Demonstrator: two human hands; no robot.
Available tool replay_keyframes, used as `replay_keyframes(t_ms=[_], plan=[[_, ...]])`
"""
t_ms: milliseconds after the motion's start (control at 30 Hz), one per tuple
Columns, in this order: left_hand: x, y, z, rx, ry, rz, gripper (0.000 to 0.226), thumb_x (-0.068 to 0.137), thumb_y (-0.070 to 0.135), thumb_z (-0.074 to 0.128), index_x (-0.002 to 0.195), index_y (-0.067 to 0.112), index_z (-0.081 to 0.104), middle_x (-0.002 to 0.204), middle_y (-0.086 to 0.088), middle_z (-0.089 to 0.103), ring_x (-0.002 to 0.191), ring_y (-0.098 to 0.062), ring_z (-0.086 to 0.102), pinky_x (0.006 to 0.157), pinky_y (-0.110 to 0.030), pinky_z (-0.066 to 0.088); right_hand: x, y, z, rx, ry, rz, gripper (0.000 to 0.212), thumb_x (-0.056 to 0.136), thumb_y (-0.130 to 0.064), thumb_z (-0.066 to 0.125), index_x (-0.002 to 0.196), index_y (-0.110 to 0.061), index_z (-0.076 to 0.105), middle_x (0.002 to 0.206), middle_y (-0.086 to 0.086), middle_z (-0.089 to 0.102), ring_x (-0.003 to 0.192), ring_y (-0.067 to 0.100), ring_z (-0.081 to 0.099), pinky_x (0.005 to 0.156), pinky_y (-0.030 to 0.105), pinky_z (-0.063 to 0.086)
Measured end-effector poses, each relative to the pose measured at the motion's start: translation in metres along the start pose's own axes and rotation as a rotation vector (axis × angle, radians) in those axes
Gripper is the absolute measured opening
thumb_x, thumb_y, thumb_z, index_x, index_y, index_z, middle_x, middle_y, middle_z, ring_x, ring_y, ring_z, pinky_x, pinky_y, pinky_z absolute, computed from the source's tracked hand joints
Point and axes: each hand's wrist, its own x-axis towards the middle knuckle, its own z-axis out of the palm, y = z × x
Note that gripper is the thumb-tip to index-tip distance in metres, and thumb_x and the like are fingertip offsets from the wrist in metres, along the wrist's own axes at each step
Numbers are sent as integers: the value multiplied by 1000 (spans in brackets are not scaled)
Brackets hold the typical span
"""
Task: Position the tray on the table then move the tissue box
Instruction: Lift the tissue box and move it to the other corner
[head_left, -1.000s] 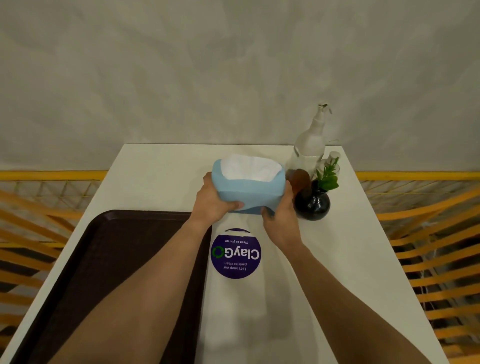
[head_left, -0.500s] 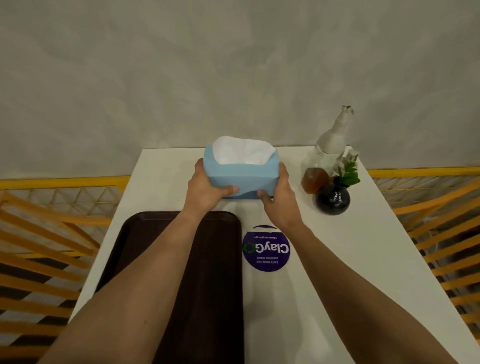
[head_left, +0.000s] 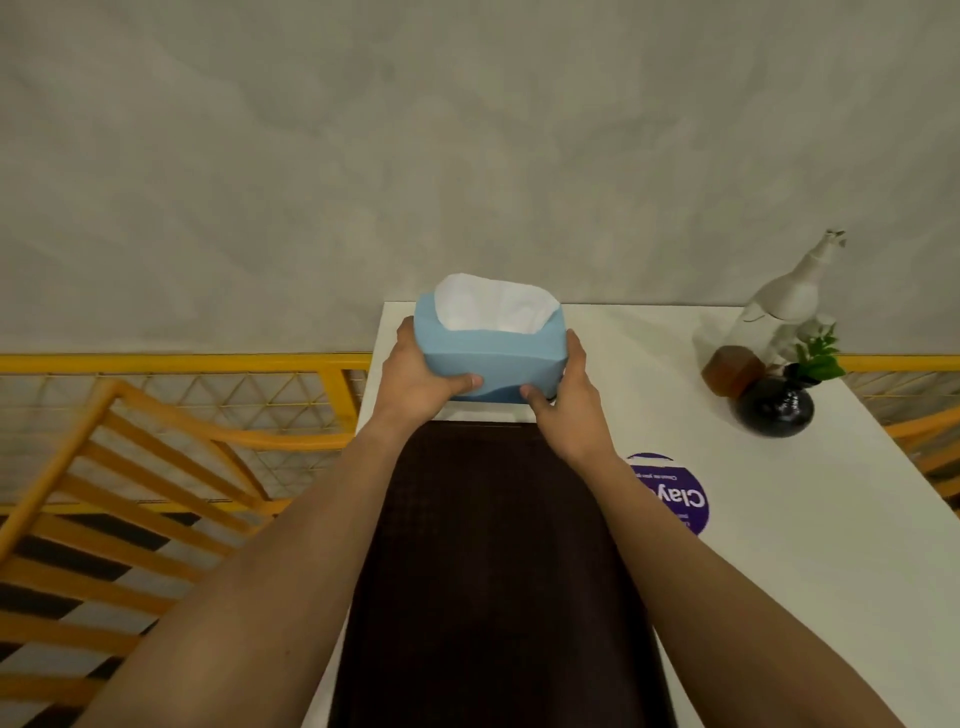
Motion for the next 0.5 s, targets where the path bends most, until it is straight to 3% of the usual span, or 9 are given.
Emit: replay_keyframes(t_ms=[167,300,367,500], plan=[[29,-36,-30,-11,18,-32,99,57,29,96,139,22,42,130,4,59,118,-18,58,93,-37,53,25,-1,48,-19,-29,44,90,94,-19,72,160,-26,11,148,0,49,128,25,55,100,33,47],[52,-53,-35,-27,7,-46,97,58,25,95,140,22,42,125,7,59,113,-15,58,83,-25,50,50,9,67,-9,-49,67,88,93,-24,73,159,-27,15,143,-3,52,127,25,57,98,29,46],[73,-69,-21,-43,1,-47,96,61,23,95,141,22,41,126,7,58,113,-13,57,81,-20,49,70,33,78,-27,-61,74,86,93,-25,74,158,-29,18,139,-8,52,127,24,57,101,34,49],[67,-77,-21,-52,-21,-42,95,66,22,93,143,21,39,127,5,56,114,-14,55,88,-27,50,68,38,78,-6,-90,91,85,92,-29,74,158,-31,20,145,-7,52,128,22,55,105,41,50]])
